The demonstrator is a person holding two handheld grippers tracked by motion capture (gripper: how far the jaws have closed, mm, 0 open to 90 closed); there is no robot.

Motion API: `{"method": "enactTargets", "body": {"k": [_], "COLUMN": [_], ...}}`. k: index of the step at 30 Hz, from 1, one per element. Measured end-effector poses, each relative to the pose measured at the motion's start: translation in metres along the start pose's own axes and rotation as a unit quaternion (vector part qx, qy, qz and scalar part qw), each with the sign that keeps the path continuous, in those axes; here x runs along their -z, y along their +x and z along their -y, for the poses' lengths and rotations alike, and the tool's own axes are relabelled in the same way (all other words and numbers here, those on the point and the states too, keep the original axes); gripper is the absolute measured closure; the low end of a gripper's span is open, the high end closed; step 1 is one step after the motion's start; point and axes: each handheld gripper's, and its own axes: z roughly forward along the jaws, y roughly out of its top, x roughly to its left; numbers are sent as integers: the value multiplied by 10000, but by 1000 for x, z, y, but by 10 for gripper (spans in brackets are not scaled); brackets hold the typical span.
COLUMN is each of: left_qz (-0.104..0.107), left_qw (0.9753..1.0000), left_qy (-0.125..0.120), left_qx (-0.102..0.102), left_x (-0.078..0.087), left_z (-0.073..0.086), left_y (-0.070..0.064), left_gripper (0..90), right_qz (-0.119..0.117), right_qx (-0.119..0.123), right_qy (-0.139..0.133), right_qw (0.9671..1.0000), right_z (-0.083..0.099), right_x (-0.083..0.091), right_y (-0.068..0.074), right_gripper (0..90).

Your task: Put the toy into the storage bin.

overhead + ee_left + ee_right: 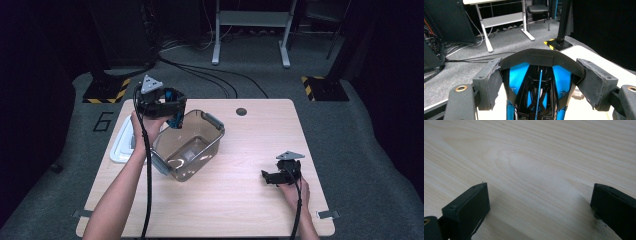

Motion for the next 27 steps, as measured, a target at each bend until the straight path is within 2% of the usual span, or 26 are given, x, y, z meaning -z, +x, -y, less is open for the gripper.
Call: {"method": "enactTargets", "body": {"k": [9, 27], "left_qz": [168, 422], "left_qw": [9997, 9982], "left_qy": [149, 430], "left_qx": [-106, -18], "left_x": [5, 10], "left_z": [13, 45], "left_y": [-8, -7], "left_gripper": [250, 250], "right_qz": [2, 3], "right_qx": [3, 1], "right_qy": [-1, -1], "right_qw": [10000, 10000], "right_z": [0, 0], "right_x": [0, 0], "right_y": [0, 0], "right_gripper": [14, 14]}}
